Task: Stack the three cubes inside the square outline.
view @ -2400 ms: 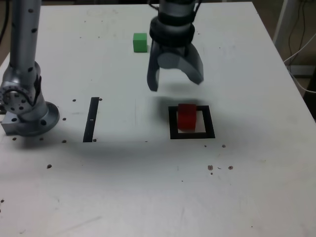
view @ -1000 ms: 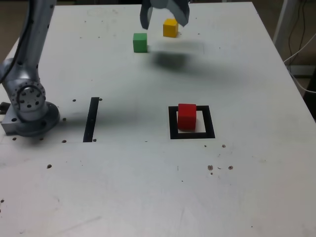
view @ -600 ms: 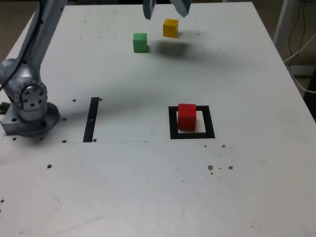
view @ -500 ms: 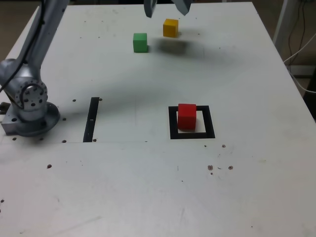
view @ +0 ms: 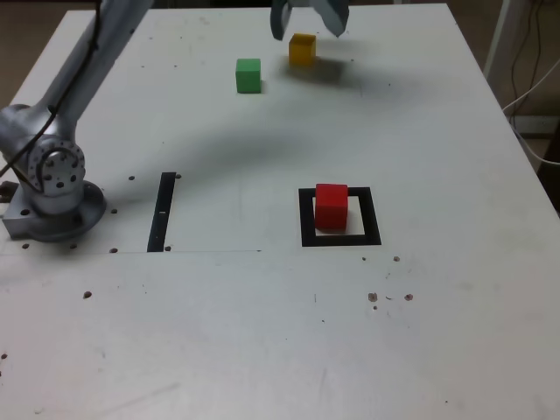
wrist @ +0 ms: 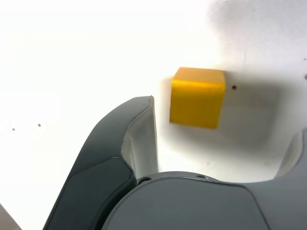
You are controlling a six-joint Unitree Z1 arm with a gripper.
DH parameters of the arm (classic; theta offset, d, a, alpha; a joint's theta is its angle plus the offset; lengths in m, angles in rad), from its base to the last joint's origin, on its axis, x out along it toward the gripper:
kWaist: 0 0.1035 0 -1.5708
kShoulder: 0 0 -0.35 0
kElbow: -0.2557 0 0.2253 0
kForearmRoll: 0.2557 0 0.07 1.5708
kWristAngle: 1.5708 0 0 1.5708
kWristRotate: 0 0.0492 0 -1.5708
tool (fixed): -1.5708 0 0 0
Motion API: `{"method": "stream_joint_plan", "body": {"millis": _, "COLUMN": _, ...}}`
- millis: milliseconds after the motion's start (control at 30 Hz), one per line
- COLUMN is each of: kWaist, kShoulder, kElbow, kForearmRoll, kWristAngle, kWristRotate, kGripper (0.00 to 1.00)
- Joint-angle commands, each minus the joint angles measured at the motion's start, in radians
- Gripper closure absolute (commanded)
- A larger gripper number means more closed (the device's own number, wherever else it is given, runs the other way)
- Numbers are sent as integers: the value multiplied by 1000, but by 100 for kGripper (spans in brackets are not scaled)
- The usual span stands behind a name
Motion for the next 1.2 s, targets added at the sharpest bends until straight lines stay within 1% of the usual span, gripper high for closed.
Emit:
{"method": "stream_joint_plan", "body": {"millis": 0, "kWaist": 4, "kShoulder": 25, "kElbow": -24, "kForearmRoll": 12, "kWristAngle": -1, "kWristRotate": 2, "kGripper": 3}}
{"method": "stream_joint_plan", "body": {"millis": 167, "kWaist": 5, "kShoulder": 60, "kElbow": -52, "kForearmRoll": 16, "kWristAngle": -2, "kWristRotate": 1, "kGripper": 5}}
{"method": "stream_joint_plan", "body": {"millis": 367, "kWaist": 5, "kShoulder": 78, "kElbow": -64, "kForearmRoll": 17, "kWristAngle": -2, "kWristRotate": -1, "kGripper": 8}}
{"method": "stream_joint_plan", "body": {"millis": 567, "kWaist": 6, "kShoulder": 92, "kElbow": -73, "kForearmRoll": 19, "kWristAngle": -2, "kWristRotate": -2, "kGripper": 16}}
{"method": "stream_joint_plan", "body": {"millis": 667, "kWaist": 6, "kShoulder": 96, "kElbow": -79, "kForearmRoll": 19, "kWristAngle": -2, "kWristRotate": -6, "kGripper": 23}}
{"method": "stream_joint_plan", "body": {"millis": 767, "kWaist": 7, "kShoulder": 98, "kElbow": -86, "kForearmRoll": 19, "kWristAngle": -2, "kWristRotate": -13, "kGripper": 34}}
{"method": "stream_joint_plan", "body": {"millis": 933, "kWaist": 6, "kShoulder": 97, "kElbow": -95, "kForearmRoll": 17, "kWristAngle": -4, "kWristRotate": -16, "kGripper": 62}}
{"method": "stream_joint_plan", "body": {"millis": 1000, "kWaist": 5, "kShoulder": 97, "kElbow": -98, "kForearmRoll": 16, "kWristAngle": -7, "kWristRotate": -14, "kGripper": 71}}
{"method": "stream_joint_plan", "body": {"millis": 1067, "kWaist": 4, "kShoulder": 97, "kElbow": -99, "kForearmRoll": 16, "kWristAngle": -14, "kWristRotate": -13, "kGripper": 75}}
{"method": "stream_joint_plan", "body": {"millis": 1167, "kWaist": 4, "kShoulder": 97, "kElbow": -97, "kForearmRoll": 17, "kWristAngle": -24, "kWristRotate": -12, "kGripper": 76}}
